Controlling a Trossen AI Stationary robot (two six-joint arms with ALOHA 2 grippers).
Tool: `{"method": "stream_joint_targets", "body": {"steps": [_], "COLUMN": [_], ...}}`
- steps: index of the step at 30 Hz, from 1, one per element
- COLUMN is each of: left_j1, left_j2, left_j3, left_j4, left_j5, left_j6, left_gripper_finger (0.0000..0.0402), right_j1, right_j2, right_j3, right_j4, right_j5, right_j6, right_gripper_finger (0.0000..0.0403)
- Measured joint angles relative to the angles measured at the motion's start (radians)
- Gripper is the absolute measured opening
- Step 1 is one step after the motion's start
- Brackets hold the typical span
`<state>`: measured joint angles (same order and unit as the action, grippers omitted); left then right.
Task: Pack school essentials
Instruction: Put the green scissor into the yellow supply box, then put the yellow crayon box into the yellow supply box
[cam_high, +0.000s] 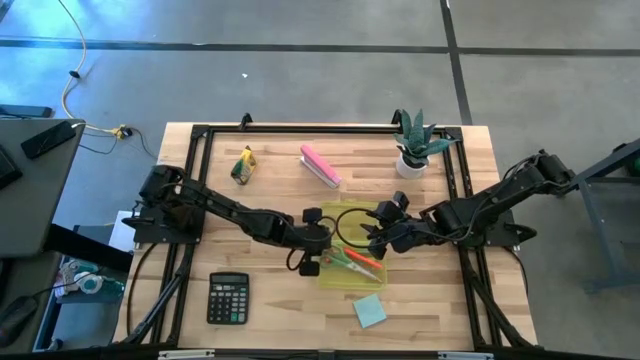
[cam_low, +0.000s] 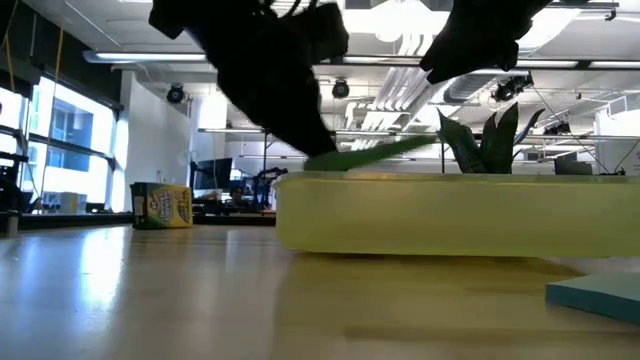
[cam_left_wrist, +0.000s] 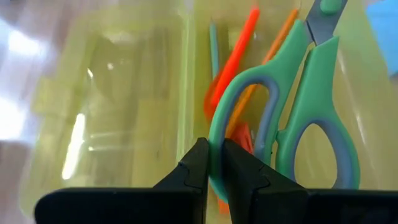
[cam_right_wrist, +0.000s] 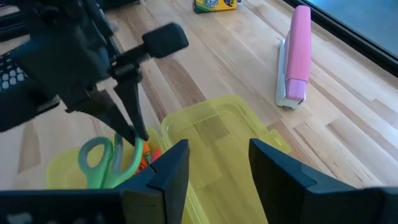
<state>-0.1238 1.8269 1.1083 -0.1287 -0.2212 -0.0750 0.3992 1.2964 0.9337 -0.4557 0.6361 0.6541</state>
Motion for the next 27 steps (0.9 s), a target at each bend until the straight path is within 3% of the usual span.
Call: {"method": "stream_joint_targets", "body": {"steps": [17, 27], "left_j1": [0.006, 0.006], "left_j2": [0.040, 0.040], "left_j3": [-0.001, -0.001], "left_j4": [0.013, 0.014], "left_j5": [-0.004, -0.016], "left_j6": [0.010, 0.008], "left_gripper_finger": [0.0037, 0.0107], "right_j1": [0.000, 0.000], "right_j2": [0.000, 0.000], "right_j3": [0.000, 0.000], "right_j4": [-0.003, -0.003], "right_j5": [0.000, 0.000], "right_j6": [0.000, 0.000], "right_gripper_finger": [0.0157, 0.0157]}}
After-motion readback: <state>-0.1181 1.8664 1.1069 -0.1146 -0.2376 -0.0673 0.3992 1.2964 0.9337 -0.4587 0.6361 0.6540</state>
